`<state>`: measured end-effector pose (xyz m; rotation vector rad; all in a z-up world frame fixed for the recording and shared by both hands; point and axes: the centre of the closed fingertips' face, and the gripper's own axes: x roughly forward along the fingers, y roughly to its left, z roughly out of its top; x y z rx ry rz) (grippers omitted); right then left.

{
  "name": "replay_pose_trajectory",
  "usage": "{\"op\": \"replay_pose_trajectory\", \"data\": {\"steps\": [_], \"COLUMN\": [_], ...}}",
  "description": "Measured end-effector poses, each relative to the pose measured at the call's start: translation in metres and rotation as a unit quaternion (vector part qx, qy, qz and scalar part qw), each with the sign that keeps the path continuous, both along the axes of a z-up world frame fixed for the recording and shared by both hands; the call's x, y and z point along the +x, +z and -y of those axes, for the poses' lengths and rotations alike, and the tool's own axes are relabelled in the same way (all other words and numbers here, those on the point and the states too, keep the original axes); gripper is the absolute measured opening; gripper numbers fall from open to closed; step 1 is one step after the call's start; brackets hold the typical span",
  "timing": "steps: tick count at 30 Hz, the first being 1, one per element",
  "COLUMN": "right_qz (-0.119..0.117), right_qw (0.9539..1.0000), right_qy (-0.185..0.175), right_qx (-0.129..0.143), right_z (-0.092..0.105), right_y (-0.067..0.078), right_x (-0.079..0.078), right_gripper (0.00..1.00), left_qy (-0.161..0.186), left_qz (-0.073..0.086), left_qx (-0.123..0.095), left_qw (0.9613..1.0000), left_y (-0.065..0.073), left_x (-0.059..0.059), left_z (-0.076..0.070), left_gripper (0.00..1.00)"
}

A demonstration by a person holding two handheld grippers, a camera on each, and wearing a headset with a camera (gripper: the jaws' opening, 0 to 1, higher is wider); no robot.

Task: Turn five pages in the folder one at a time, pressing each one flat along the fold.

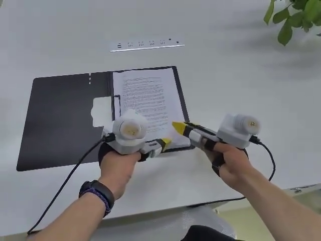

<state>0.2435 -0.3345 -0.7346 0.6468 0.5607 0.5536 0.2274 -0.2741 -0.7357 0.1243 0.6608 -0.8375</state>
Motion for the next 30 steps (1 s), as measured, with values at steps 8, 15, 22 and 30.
{"op": "replay_pose_trajectory", "data": {"steps": [8,15,22,30], "right_qz": [0.011,0.020,0.030,0.037], "right_qw": [0.9998,0.9993,0.9987,0.9980], "right_qy": [-0.009,-0.016,-0.018,-0.016], "right_qx": [0.013,0.027,0.037,0.048], "right_z": [-0.004,-0.006,-0.007,-0.014], "right_y": [0.011,0.022,0.033,0.045], "right_x": [0.004,0.006,0.008,0.009], "right_gripper": [0.13,0.09,0.04,0.00], "left_qy": [0.008,0.021,0.023,0.035], "left_qz": [0.011,0.022,0.028,0.038], "left_qx": [-0.012,-0.020,-0.023,-0.031], "left_qw": [0.9998,0.9993,0.9991,0.9982], "left_y": [0.016,0.029,0.036,0.049], "left_x": [-0.001,0.005,0.001,0.003], "left_z": [-0.011,-0.022,-0.030,-0.044], "left_gripper": [0.56,0.58,0.58,0.58]}}
